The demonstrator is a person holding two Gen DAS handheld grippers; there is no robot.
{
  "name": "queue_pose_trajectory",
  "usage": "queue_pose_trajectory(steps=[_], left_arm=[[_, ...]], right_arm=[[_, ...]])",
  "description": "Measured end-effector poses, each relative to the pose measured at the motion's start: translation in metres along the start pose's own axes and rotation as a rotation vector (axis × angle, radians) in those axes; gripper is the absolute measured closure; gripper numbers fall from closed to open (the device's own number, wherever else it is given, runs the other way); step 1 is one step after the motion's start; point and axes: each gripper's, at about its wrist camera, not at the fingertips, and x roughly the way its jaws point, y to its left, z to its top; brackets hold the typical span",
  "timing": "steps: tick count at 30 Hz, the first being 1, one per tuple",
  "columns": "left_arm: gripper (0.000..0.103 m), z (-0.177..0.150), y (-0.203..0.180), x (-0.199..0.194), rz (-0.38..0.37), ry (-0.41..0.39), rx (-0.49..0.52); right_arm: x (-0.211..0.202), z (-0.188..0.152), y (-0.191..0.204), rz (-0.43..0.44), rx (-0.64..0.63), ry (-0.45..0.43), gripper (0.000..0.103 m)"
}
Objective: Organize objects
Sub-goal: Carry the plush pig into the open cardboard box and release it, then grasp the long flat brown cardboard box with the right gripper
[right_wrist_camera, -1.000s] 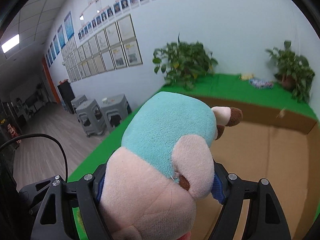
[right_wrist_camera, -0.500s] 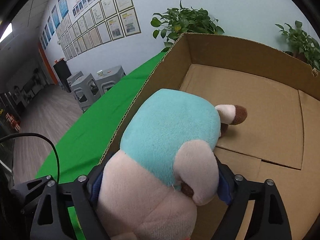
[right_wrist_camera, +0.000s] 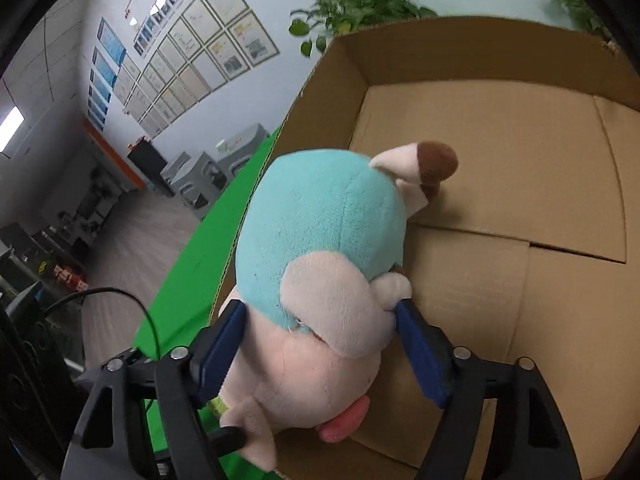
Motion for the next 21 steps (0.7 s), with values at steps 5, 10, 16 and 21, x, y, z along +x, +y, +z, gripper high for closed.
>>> queue_pose_trajectory(steps=[5,10,16,21], left_arm=[[0.043,0.001,-0.003,-0.001,0.017,0.017,0.018],[0.043,0.0,-0.011,-0.013,0.055,0.014,0.0],[0.043,-0.01,-0.018,-0.053,0.109,-0.035,0.021],[0.036,-0.028,-0.049,-0.085,0.17,-0.104,0.042]], right_arm=[[0.006,-0.007,0.001,0.009,0.03,-0.036,0.035],[0.013,-0.011,0.003,-0.002,0.065,-0.054,0.029],[-0.037,-0.028,0.003,-0.09,0.079,-0.128,0.006],[-0.116,-0.075,-0.004,-0.215,0.053,-0.194,0.0]])
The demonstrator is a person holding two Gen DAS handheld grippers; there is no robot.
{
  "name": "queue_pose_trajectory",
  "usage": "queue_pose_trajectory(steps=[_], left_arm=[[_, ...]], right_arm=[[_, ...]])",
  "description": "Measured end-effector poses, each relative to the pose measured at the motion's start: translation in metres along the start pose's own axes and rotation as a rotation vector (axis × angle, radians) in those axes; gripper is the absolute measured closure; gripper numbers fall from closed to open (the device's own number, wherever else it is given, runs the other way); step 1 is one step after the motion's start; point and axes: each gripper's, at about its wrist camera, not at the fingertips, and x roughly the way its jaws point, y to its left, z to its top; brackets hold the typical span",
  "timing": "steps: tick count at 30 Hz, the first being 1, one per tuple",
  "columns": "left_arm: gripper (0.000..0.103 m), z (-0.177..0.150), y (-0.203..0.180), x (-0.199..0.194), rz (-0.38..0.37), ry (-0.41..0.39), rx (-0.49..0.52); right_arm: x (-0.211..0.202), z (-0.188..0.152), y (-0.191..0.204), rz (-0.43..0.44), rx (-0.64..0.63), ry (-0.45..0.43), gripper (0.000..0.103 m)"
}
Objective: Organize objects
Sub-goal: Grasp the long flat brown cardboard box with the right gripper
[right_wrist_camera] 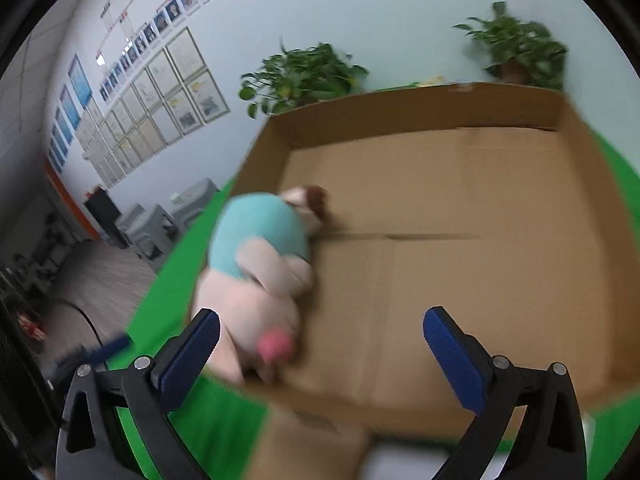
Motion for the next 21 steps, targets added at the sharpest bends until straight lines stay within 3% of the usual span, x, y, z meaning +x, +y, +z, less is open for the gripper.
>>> queue_pose_trajectory(steps=[5,12,18,21], left_arm=[[0.027,-0.014,-0.042,-0.038,0.059,-0.068,-0.008],[0.026,-0.031,-0.086,-0.074,0.139,-0.08,-0.039],[0.026,-0.043,-0.102,-0.085,0.17,-0.064,-0.043],[0.026,-0.046,-0.102,-0.079,0.128,-0.028,-0.038]], right_arm=[[-0.07,-0.041,-0.034,-0.029,-0.036,-0.035,0.0],[-0.147,-0.09,-0.087,0.022,-0.083,-0.044,0.0],[-0.157,-0.109,-0.09,0.107,-0.124,-0.04,0.0],[-0.153,-0.12,-0.09,0.154,-0.112,-0.01,0.0]])
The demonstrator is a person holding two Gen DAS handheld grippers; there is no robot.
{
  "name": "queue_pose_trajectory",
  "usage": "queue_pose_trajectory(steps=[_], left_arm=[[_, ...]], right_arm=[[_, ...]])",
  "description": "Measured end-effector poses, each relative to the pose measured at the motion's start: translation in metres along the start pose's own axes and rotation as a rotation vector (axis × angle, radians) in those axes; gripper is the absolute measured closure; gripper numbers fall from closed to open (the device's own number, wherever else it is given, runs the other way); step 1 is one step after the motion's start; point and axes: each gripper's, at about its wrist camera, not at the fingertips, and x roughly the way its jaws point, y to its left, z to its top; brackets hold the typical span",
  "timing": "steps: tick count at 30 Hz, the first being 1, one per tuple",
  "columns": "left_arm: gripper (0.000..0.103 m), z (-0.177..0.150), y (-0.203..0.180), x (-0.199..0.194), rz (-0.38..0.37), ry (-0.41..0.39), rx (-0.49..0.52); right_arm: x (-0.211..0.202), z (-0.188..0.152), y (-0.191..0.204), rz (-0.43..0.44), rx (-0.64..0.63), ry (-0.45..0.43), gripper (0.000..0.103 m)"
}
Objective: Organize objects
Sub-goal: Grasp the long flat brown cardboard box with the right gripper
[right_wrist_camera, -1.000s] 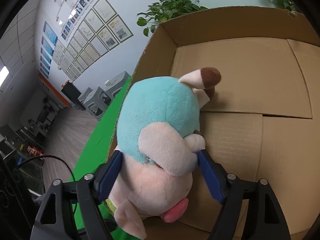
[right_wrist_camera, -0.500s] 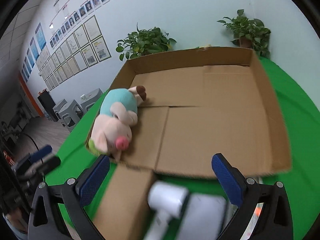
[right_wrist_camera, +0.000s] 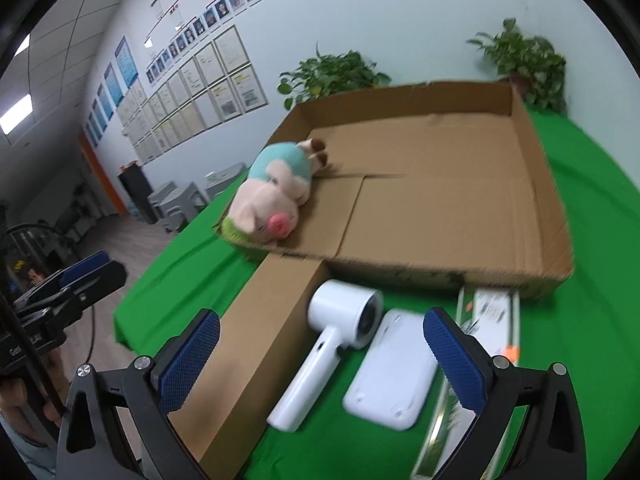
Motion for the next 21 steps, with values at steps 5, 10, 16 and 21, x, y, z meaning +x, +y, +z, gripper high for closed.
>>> queue_pose_trajectory(steps=[5,10,16,21], left_arm=[[0.026,-0.009,0.007,0.022,-0.121,0.076,-0.002],[0.026,-0.028,0.025,0.048,-0.257,0.17,-0.025],[0.026,-0.053,0.047,0.081,-0.459,0.291,-0.069],[0.028,-0.065,0.054,0.099,-0.569,0.346,-0.068]], right_arm=[[0.005,-0.027,0.018,0.096,0.008,0.073,0.0],[0.017,-0.057,0.052,0.104,0.002,0.147,0.0],[0.035,-0.088,0.09,0.037,0.039,0.212,0.0],[0.055,-0.102,0.126,-0.066,0.017,0.257,0.0]])
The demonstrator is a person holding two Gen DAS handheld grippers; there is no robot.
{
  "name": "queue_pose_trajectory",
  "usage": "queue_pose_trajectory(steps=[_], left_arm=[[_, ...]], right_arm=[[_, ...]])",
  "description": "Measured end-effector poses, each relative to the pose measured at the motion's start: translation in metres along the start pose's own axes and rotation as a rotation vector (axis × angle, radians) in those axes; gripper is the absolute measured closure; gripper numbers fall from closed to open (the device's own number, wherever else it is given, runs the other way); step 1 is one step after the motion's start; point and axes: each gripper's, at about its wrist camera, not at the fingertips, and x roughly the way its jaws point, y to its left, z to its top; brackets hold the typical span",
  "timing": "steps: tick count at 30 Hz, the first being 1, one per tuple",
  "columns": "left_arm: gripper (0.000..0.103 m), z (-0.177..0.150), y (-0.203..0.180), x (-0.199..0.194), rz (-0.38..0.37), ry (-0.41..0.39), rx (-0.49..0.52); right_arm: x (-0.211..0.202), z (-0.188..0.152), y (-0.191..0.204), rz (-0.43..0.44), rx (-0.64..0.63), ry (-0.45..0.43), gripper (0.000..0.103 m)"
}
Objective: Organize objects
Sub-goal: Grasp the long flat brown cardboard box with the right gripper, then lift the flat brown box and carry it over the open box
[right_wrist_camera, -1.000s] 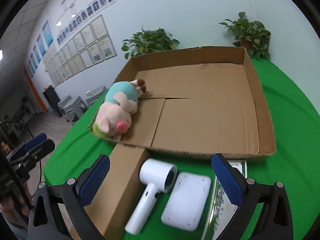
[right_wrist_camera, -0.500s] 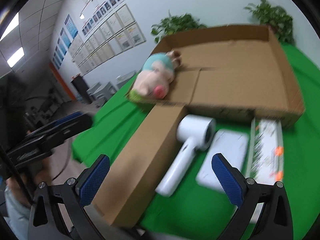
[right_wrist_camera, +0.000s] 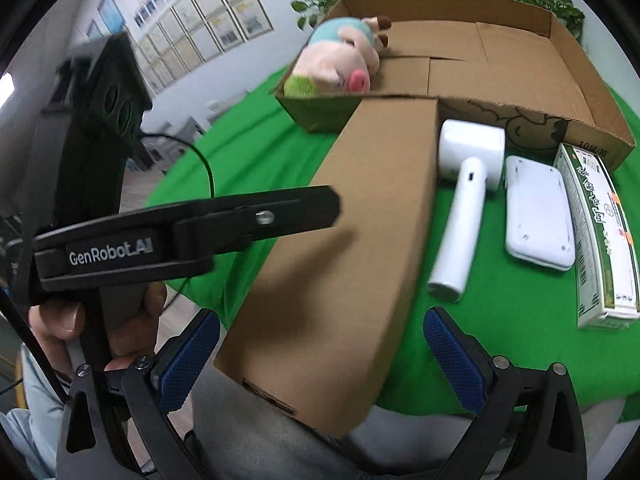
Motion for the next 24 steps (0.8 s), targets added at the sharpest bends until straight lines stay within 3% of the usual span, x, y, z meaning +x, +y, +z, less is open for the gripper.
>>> queue_pose_trajectory(steps=[6,11,17,24], left_arm=[[0.028,0.0,0.01,0.017,-0.057,0.069,-0.012],[0.028,0.002,0.016,0.025,-0.112,0.096,-0.039],[0.028,-0.001,0.014,0.023,-0.104,0.108,-0.048],[0.028,-0.004,0.002,0.004,-0.029,0.09,-0.001]], right_arm=[[0.024,0.006,0.024,-0.119,-0.05,0.044,0.001],[0.031,0.009,0.02,-0.125,-0.015,0.065,0.001],[0.029,0.005,0.02,-0.115,-0.012,0.056,0.004],[0.017,0.003,0.021,-0.06,0.023,0.018,0.007]])
